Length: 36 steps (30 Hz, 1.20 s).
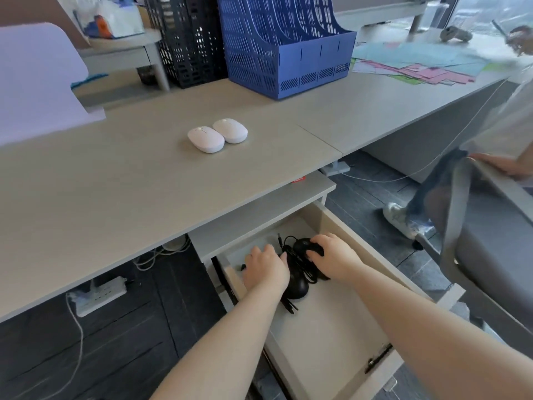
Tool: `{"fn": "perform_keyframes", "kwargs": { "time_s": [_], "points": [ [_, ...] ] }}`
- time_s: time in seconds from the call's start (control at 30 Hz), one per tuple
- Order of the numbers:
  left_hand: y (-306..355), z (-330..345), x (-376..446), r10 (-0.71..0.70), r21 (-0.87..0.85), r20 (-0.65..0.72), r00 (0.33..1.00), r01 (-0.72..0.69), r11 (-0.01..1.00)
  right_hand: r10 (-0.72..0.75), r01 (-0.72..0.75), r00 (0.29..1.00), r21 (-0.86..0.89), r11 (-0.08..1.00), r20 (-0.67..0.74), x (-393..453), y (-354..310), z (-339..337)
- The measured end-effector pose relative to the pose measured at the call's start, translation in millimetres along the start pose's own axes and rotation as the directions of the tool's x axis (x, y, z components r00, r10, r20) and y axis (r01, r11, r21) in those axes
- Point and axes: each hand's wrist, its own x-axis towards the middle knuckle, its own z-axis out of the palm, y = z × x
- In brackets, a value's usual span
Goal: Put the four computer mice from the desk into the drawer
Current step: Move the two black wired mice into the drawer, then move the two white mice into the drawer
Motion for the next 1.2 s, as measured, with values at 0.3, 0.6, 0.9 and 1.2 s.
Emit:
{"fn": "perform_keyframes", "kwargs": {
  "time_s": [0.3,0.6,0.9,1.2],
  "points": [
    [18,-91,-17,0.196,0.010,-0.127,0.972,-0.196,0.981,-0.007,0.001,0.994,-0.053,0.999,-0.113,-20,-54,-63],
    [-10,-185,22,0.185,-0.154,-0.459,0.869,-0.283,0.947,-0.120,0.161,0.923,0.084,0.983,-0.366,12,-124,-99],
    [-47,-206,135,0.092,-0.207,-0.351,0.932,-0.173,0.963,-0.115,0.167,0.943,0.145,0.975,-0.312,122,-181,-98],
    [-39,-211,178,0.199,-0.305,-0.226,0.953,-0.264,0.915,-0.165,0.207,0.954,0.151,0.967,-0.251,159,-205,-97]
  ]
}}
